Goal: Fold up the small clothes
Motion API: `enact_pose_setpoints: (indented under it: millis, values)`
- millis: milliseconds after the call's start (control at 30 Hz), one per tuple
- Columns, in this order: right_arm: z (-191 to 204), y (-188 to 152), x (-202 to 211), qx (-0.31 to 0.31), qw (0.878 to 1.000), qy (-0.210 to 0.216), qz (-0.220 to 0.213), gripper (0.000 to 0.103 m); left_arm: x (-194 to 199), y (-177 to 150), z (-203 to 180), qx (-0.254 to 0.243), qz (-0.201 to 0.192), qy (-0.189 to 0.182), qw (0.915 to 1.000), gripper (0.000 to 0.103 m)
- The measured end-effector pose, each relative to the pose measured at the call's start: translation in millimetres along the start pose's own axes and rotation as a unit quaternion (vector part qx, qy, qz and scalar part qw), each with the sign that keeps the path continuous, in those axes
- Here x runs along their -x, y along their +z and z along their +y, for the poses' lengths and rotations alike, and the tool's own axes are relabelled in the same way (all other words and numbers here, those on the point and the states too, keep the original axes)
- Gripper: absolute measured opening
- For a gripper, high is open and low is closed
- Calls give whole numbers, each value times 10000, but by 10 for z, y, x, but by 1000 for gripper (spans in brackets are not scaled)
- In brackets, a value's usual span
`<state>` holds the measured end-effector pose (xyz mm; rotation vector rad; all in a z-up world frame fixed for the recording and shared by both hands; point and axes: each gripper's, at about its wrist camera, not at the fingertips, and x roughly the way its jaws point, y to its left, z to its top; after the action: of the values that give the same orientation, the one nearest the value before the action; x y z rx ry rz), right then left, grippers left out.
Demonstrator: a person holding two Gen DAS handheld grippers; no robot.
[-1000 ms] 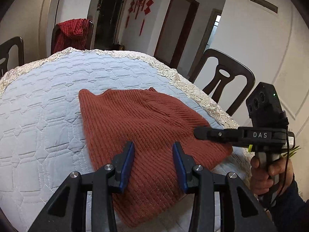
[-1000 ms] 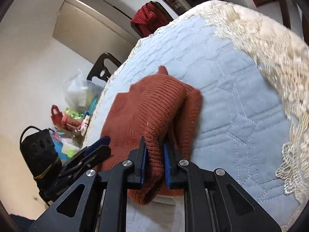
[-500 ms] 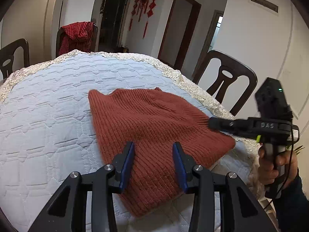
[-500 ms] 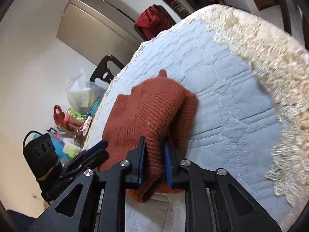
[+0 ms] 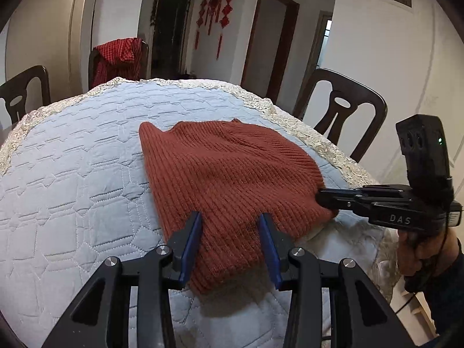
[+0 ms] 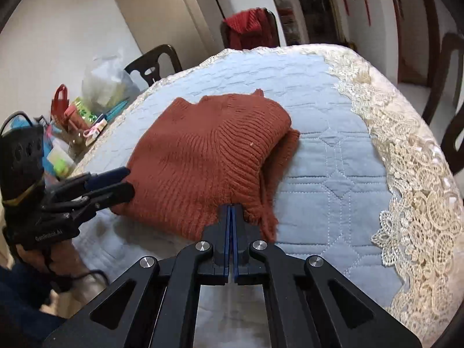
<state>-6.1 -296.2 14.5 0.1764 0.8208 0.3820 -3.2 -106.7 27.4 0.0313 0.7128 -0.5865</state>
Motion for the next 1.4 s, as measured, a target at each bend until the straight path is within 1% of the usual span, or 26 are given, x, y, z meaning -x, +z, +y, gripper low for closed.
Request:
enact_pose_setpoints:
  millis: [100,167,200,233,300,367,467,500,533,567,600,700,733,767,833,867,933,1033,1067,1100,1133,1233,1300,1400]
  values:
    - [16,35,23,10,10000,-69,23,0,21,32,21,44,30,-31,10000,43]
    - [57,102,108,13,10000,-39,-24,0,72,89,38,44,34,-84,9999,43]
    - [72,141,155,3,9999,-7,-108,2,100,135,53,59,-14,-106,9999,43]
    - [78,191,221,-12,9996,27,-267,2,121,191,68,73,-98,-105,9999,43]
    - [76,286,223,-72,9989,91,-458,3,93,293,93,98,-209,-10,9997,43]
    - [66,365,116,-191,9988,53,-450,3,-1,353,136,216,-195,10,9996,43]
    - [-21,414,-144,-331,9991,-9,-278,3,-231,291,183,293,88,181,9994,43]
    - [-78,392,-231,-400,9990,-66,-172,1,-242,246,163,253,51,235,9994,43]
    - [-172,368,-266,-557,9981,54,-256,0,-221,211,121,140,-36,304,9994,43]
    - [-217,356,-254,-689,9970,177,-291,0,-204,194,89,66,-47,339,9994,43]
    - [-232,353,-237,-738,9966,208,-296,0,-187,189,84,66,-59,341,9994,43]
    - [-164,389,-206,-621,9977,88,-250,0,-155,262,139,220,-4,200,9996,43]
    - [-148,426,-181,-642,9975,109,-269,0,-149,315,163,264,-21,152,9995,43]
    - [-136,464,-155,-643,9973,136,-336,3,-147,379,182,284,-69,152,9995,43]
    - [-109,570,-143,-577,9972,114,-464,3,-186,513,209,254,-138,310,9991,43]
    - [-110,618,-169,-568,9973,69,-453,3,-232,566,232,266,-143,332,9990,43]
    - [-143,703,-283,-590,9976,-66,-369,3,-378,627,294,329,-30,366,9988,43]
    - [-255,694,-506,-693,9971,-290,-119,3,-661,545,369,382,439,496,9971,44]
    - [-295,671,-523,-768,9967,-234,-138,4,-686,505,396,430,423,473,9971,45]
    - [-339,657,-509,-875,9960,-104,-171,4,-655,506,424,496,382,393,9973,45]
    - [-361,650,-492,-931,9955,-87,-179,4,-630,511,447,563,362,345,9972,45]
    - [-360,649,-409,-927,9954,-177,-178,4,-546,498,463,606,327,374,9969,45]
    - [-256,643,-285,-791,9963,-189,-265,4,-411,468,422,542,220,342,9977,44]
    - [-48,563,-67,-451,9982,30,-405,4,-180,406,352,479,79,245,9985,44]
